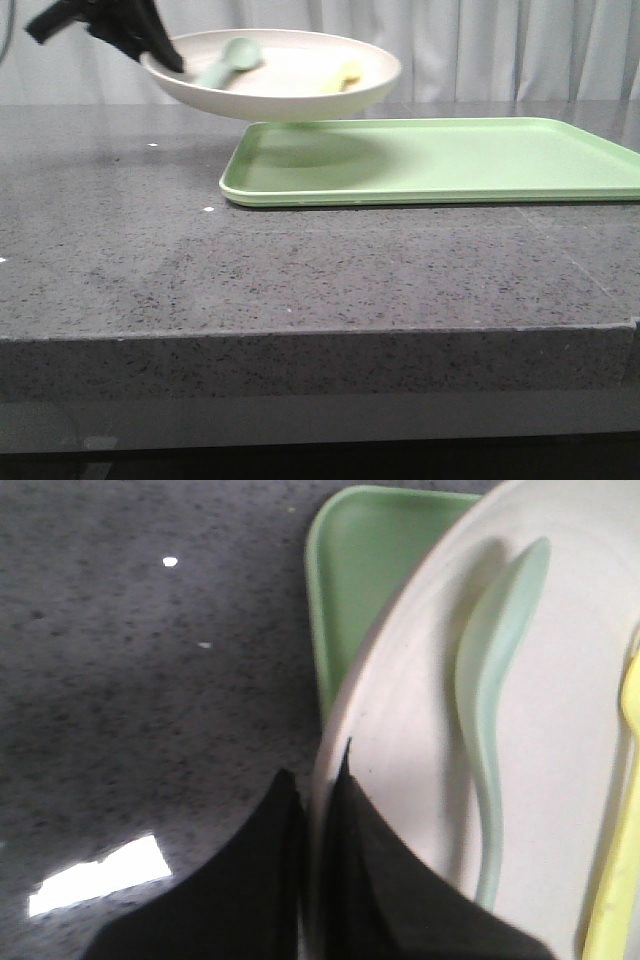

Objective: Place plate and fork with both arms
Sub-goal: 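Lift the plate with the left gripper and lower it onto the green tray, then open the left gripper and raise it away from the plate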

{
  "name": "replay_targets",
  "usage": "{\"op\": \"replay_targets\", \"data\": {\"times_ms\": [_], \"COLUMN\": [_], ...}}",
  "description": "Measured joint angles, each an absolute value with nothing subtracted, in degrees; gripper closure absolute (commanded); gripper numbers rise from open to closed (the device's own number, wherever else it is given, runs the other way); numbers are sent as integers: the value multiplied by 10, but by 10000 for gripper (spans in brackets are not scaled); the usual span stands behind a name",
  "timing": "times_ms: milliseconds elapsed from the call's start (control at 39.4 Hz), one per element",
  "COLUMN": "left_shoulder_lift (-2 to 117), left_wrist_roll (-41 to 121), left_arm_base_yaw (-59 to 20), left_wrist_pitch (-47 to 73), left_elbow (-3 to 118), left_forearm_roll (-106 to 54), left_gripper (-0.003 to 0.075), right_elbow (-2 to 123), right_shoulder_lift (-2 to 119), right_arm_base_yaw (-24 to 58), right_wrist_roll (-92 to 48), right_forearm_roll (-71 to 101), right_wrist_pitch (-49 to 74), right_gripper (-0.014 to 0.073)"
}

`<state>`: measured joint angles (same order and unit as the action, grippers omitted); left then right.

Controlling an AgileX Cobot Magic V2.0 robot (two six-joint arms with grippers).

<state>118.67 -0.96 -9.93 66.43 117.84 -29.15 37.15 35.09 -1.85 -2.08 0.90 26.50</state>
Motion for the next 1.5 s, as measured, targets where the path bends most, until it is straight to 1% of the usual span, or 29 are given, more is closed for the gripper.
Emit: {"op": "replay_targets", "data": {"times_ms": [254, 457, 762, 1092, 1168, 1244, 1295, 1422, 1498], "left_shoulder_lift": [1230, 1256, 1274, 1274, 1275, 1276, 1276, 1276, 1276], "left_wrist_roll": [-75, -115, -153, -158, -158, -158, -159, -159, -159], "left_arm_base_yaw": [-171, -201, -225, -226, -226, -228, -229, -233, -235], "left_wrist_pitch": [606, 572, 529, 540, 545, 546, 546, 542, 542], "left_elbow": [1178, 1178, 1178, 1178, 1178, 1178, 1178, 1178, 1178], "left_forearm_roll": [-292, -293, -293, -294, -294, -294, -296, -302, -304], "left_gripper": [738, 738, 738, 728, 695, 641, 590, 412, 351], "right_elbow": [371, 371, 371, 371, 371, 371, 371, 371, 371], "right_shoulder_lift": [351, 351, 351, 351, 351, 351, 351, 351, 351], "right_arm_base_yaw": [-18, -18, -18, -18, -18, -18, -18, -18, -18], "right_wrist_roll": [-21, -21, -21, -21, -21, -21, -21, -21, -21], "right_forearm_roll": [9, 9, 9, 9, 9, 9, 9, 9, 9], "right_wrist_pitch": [265, 265, 265, 265, 265, 265, 265, 265, 265], "right_gripper": [12, 12, 12, 12, 12, 12, 12, 12, 12]}}
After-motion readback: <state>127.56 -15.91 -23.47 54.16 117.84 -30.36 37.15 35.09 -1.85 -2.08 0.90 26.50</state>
